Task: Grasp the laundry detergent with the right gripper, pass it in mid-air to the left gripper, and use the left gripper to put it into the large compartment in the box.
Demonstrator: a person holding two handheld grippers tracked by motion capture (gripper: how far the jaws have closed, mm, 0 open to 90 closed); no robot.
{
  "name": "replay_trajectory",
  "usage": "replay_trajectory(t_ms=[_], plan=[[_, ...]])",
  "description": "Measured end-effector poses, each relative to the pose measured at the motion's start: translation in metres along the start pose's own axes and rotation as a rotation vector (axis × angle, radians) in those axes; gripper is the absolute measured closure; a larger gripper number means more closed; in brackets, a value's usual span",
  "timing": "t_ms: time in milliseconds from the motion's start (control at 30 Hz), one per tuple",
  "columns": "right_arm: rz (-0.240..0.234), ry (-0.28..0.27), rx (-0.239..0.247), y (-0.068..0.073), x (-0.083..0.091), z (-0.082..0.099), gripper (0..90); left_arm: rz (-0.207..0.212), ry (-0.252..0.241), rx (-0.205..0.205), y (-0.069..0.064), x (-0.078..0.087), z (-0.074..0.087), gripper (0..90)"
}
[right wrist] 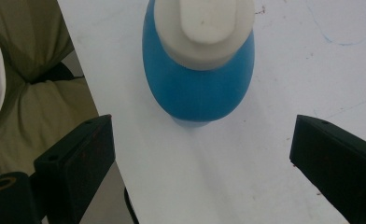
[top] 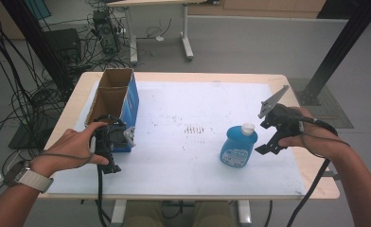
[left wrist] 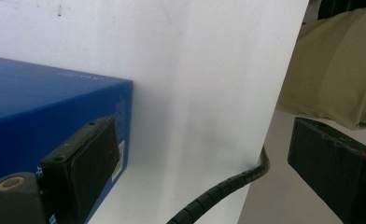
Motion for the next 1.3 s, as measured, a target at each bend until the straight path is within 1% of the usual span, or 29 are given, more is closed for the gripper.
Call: replay_trajectory(t_ms=[100,133,300,400,500,600,967,1067,1300], plan=[[-0.002,-0.007,0.004,0.000,-0.002,0.000,6.9,-0.001,0.001,0.005,0.000,0.000,0.000,9.4],[-0.003,-0.017,0.001,0.000,-0.003,0.000,7.0,-0.002,0.001,0.004,0.000,0.000,0.000,9.4],[-0.001,-0.029,-0.003,-0.001,-0.007,0.001,7.0,0.003,0.008,0.006,0.000,-0.002,0.001,9.4],[0.000,-0.033,-0.005,-0.001,-0.007,0.001,7.2,0.003,0.004,0.011,0.000,-0.003,0.001,9.4],[0.005,-0.047,-0.006,-0.001,-0.010,0.000,7.2,0.003,0.005,0.004,0.001,-0.003,0.001,9.4],[0.007,-0.059,-0.004,-0.001,-0.012,-0.001,7.2,0.003,0.006,0.005,0.000,-0.003,0.001,9.4],[0.011,-0.071,-0.001,-0.001,-0.018,-0.002,7.4,0.000,0.004,0.005,-0.001,-0.002,0.001,9.4],[0.015,-0.084,-0.001,-0.002,-0.019,-0.002,7.5,0.000,0.004,0.004,-0.001,-0.002,0.001,9.5],[0.009,-0.091,-0.002,-0.001,-0.021,0.000,7.5,0.001,0.004,0.006,-0.002,-0.003,0.001,9.5]])
Point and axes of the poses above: each handheld gripper's, and its own axes: x roughly backward along the jaws, z roughly out of its underside, y roughly to its left, the point moved 9 cm from there along -x, roughly forward along the jaws, and after that the axes turned 5 degrees about -y, right-handed, at the moved point
